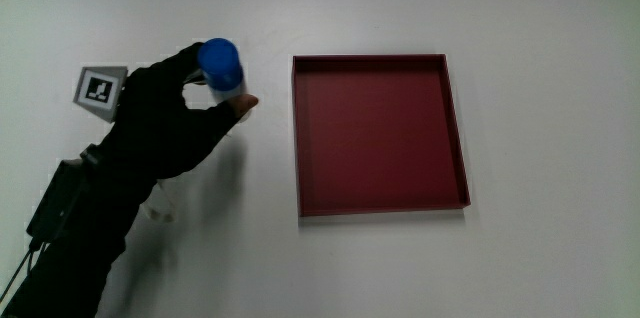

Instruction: Place glue on desk

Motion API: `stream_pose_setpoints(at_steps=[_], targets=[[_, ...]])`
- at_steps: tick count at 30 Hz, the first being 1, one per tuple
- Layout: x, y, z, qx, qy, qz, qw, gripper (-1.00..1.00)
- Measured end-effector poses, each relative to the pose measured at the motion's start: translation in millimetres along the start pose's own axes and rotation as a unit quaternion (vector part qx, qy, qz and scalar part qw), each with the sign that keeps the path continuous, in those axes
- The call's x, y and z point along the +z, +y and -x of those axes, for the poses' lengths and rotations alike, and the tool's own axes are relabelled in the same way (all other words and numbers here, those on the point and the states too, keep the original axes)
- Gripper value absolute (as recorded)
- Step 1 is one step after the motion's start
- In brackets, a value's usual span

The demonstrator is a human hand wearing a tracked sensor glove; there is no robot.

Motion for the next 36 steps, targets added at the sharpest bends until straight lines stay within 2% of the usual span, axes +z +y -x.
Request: stream_pose_setpoints(at_steps=[1,2,3,5,8,9,10,11,13,14,15,17,18,21,22,23,25,28,30,33,34,36], targets=[[4.3,-2.5,5.3,0.004,0.021,-0.010,0.9997,0.00],[6.2,-4.4,7.0,-0.003,0.006,-0.012,0.9999,0.00],[9.3,-5.9,13.3,-0.010,0.015,-0.018,0.9997,0.00],[13.4,-10.0,21.7,-0.005,0.022,-0.025,0.9994,0.00],[14.5,-13.9,33.7,-0.011,0.025,-0.032,0.9991,0.00],[15.1,-15.5,39.5,0.000,0.035,-0.032,0.9989,0.00],[14.3,-16.5,42.1,-0.008,0.028,-0.033,0.9990,0.00],[14.7,-17.7,48.1,0.003,0.042,-0.034,0.9985,0.00],[13.4,-19.5,53.2,0.013,0.035,-0.039,0.9985,0.00],[13.6,-20.1,56.9,0.018,0.047,-0.038,0.9980,0.00],[13.2,-20.5,59.8,0.018,0.044,-0.037,0.9982,0.00],[12.3,-21.5,63.9,0.018,0.043,-0.037,0.9982,0.00],[12.4,-22.8,65.5,0.033,0.036,-0.042,0.9979,0.00],[13.3,-22.3,66.7,0.020,0.035,-0.044,0.9982,0.00],[13.2,-21.8,68.0,0.036,0.043,-0.043,0.9975,0.00],[12.1,-20.7,65.5,0.027,0.029,-0.042,0.9983,0.00],[13.8,-20.9,68.4,0.036,0.029,-0.043,0.9980,0.00],[14.0,-21.3,70.7,0.033,0.035,-0.045,0.9978,-0.15],[12.7,-21.2,67.5,0.031,0.021,-0.044,0.9983,-0.25],[13.0,-22.2,70.5,0.045,0.025,-0.040,0.9979,-0.40],[12.5,-22.9,71.5,0.050,0.016,-0.038,0.9979,-0.45],[13.4,-26.6,74.6,0.063,0.017,-0.035,0.9973,-0.55]])
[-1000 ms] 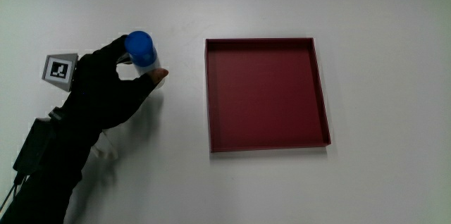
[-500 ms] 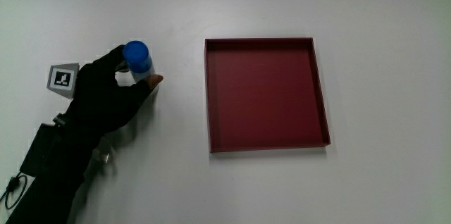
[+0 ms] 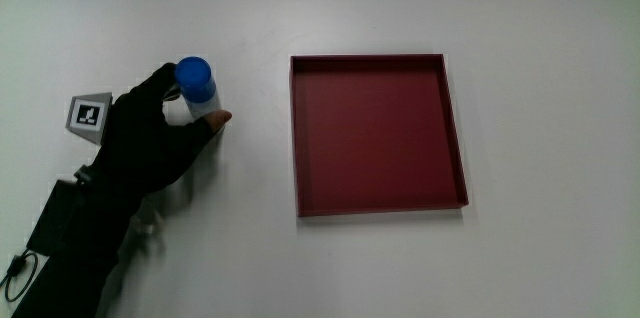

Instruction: Place glue on desk

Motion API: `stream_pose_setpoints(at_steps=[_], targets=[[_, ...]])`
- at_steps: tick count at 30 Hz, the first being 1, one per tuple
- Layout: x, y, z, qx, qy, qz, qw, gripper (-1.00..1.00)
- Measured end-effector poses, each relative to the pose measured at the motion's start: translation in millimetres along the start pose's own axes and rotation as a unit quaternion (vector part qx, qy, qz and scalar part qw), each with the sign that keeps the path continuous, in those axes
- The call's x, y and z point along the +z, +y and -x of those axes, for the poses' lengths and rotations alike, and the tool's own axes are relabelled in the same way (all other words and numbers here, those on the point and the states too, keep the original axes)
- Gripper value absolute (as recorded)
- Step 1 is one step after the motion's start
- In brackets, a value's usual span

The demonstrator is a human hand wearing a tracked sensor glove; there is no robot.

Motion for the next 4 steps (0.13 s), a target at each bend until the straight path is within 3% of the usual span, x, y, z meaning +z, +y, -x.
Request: stream_pose_setpoints(at_steps=[3,4], targets=[[2.4,-8.8,-0.4,0.009,-0.004,0.008,0.9999,-0.70],[4.5,-12.9,1.0,0.031,0.012,0.013,0.9994,-0.75]])
